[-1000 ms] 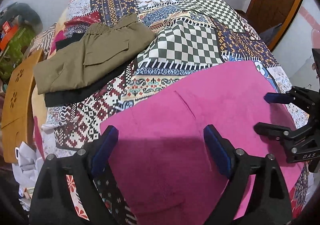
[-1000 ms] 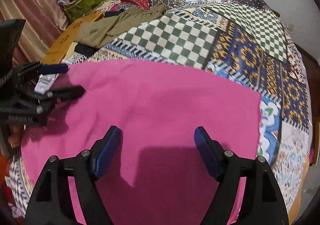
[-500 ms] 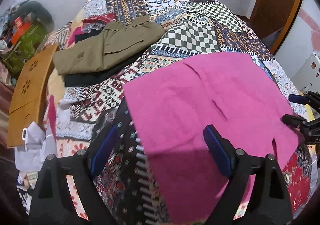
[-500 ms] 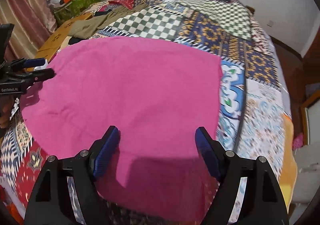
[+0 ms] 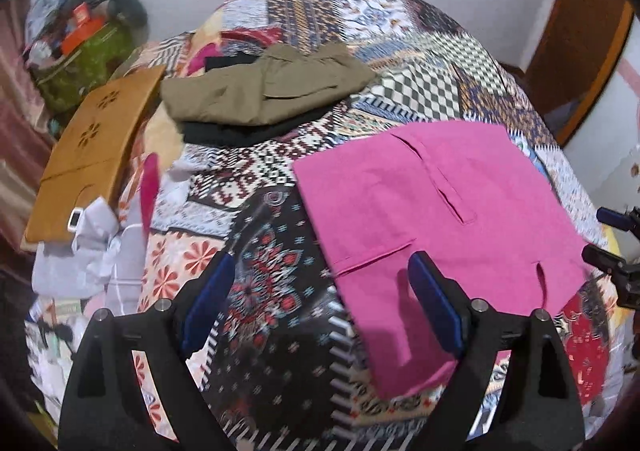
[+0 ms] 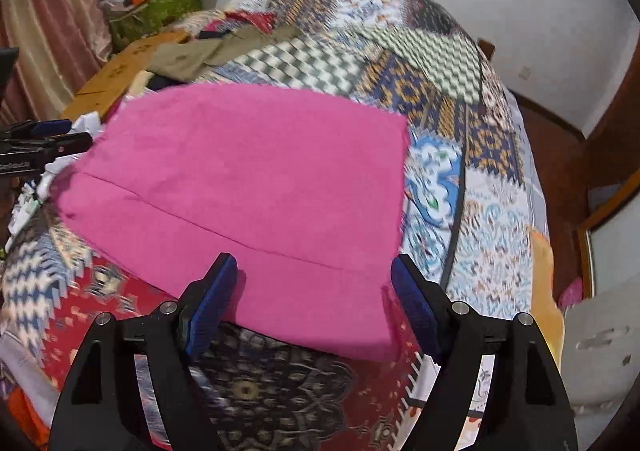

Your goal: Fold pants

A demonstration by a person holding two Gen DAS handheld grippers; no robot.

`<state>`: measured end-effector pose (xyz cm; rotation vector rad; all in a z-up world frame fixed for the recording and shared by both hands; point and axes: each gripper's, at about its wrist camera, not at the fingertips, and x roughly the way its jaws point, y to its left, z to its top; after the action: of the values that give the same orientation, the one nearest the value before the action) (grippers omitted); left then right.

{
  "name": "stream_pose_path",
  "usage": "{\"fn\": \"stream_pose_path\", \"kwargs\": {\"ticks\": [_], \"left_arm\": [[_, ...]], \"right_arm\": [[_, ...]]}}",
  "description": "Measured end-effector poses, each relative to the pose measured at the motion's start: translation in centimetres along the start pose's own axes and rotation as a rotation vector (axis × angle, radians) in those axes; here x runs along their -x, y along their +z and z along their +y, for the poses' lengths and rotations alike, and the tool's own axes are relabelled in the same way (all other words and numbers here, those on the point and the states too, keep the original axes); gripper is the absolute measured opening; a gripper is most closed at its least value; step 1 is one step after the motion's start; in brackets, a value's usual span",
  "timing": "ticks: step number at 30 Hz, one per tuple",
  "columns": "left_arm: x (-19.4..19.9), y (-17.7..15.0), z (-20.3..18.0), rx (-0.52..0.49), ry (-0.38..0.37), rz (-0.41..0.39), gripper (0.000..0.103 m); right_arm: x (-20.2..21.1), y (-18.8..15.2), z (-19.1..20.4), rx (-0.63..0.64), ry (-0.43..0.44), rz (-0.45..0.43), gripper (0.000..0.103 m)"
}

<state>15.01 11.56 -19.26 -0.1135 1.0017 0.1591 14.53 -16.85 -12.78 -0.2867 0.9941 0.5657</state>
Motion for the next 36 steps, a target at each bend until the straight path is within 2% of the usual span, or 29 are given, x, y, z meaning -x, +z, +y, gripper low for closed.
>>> {"fn": "stream_pose_path", "kwargs": {"ticks": [4,8,12,15,16,19,22,27,28,31,36], "left_arm": [[1.2,-0.6,1.8,0.070,-0.087,0.023,0.089],[1.2,-2.0,1.5,0.031,-0.147,0.055,0.089],[0.7,-3.7,-0.3,-0.076,-0.143,0.081,0.089],[0.1,-4.3,-0.8,-0.110,-0.117,0.082,0.092],[-0.1,-4.3,-0.7,-0.105,-0.114,0.083,0.095],[-0.9,-3.7,0.3,-0.080,-0.071,0.084,0.096],[-2.1,-3.1,1.5,-0.037,-0.065,0.103,0.096],[-1.8,-2.5,2.8,0.047,-0.073,0.123,0.094],[-1.4,-2.6,2.9,0.067,-0.088,0.127,0.094],[0.0,-2.9,3.3,0.143,-0.199,0.141,0.094],[1.1,-3.9,2.3,0.216,-0.334,0.188,0.094]], "right_arm": [[1.0,1.5,1.8,0.013,0.039,-0.061,0.076],[0.3,2.7,4.0,0.032,0.080,-0.076,0.076],[-1.5,2.5,5.9,0.059,0.097,-0.040,0.076],[-2.6,2.1,6.7,0.059,0.106,-0.007,0.076],[-3.1,1.9,6.8,0.047,0.112,0.005,0.076],[-3.1,1.8,6.4,-0.006,0.142,0.018,0.076],[-3.2,1.6,6.5,-0.031,0.172,0.035,0.076],[-3.1,1.5,8.1,0.017,0.150,0.015,0.076],[-3.1,1.5,8.1,0.013,0.156,0.017,0.076],[-2.9,1.8,7.6,0.007,0.179,0.022,0.076],[-1.3,2.4,7.1,0.033,0.144,-0.053,0.076]]}}
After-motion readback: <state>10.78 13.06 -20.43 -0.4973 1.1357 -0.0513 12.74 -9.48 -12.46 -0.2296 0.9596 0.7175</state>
